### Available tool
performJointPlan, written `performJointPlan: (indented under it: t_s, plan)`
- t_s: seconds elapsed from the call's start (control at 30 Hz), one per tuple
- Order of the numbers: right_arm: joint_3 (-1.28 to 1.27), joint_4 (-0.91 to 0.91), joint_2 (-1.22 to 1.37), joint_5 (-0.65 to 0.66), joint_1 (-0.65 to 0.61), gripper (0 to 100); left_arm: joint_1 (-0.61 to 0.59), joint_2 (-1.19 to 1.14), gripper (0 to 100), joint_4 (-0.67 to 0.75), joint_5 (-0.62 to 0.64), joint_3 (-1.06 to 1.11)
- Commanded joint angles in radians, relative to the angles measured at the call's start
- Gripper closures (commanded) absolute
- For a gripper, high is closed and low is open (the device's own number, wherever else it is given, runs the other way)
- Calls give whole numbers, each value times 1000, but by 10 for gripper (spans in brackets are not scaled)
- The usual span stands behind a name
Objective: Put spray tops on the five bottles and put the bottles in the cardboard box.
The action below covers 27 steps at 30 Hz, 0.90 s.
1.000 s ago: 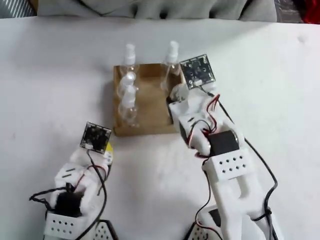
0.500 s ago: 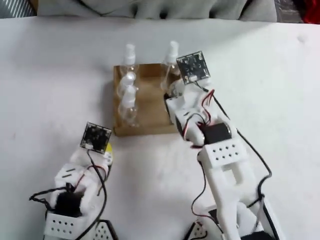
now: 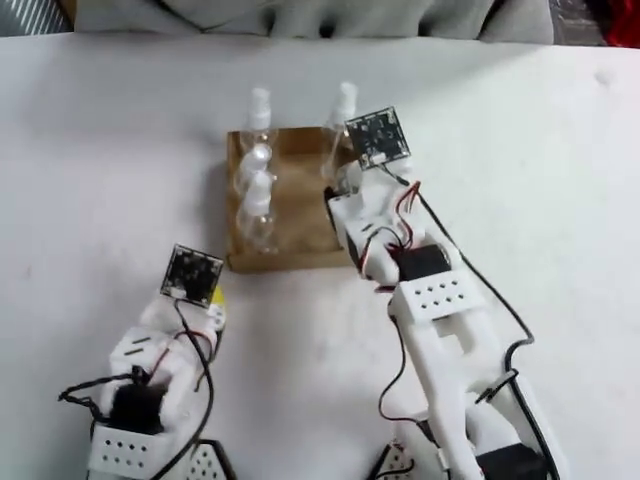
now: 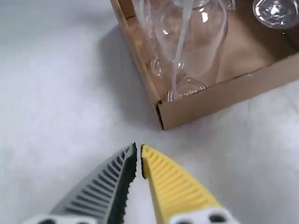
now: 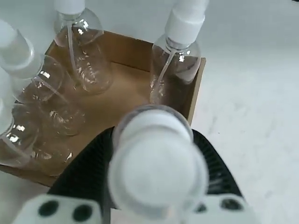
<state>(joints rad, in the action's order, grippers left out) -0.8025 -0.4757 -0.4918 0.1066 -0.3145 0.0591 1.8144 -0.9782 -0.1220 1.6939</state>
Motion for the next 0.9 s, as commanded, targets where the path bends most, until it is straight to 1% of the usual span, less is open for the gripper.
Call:
performJointPlan:
  t_s: [0.0, 0.3, 0.67, 0.8, 0.87]
  plan:
    - [15, 31, 8, -6, -1, 983, -5, 12, 980, -8, -9, 0]
    - [17, 120, 96, -6, 4, 983, -2, 12, 980, -8, -9, 0]
    - [18, 130, 150, -5, -4, 983, -2, 12, 980, -8, -9, 0]
    - [18, 130, 171, 54, -18, 982, -2, 12, 980, -8, -9, 0]
    - [18, 131, 183, 58, -25, 982, -2, 12, 980, -8, -9, 0]
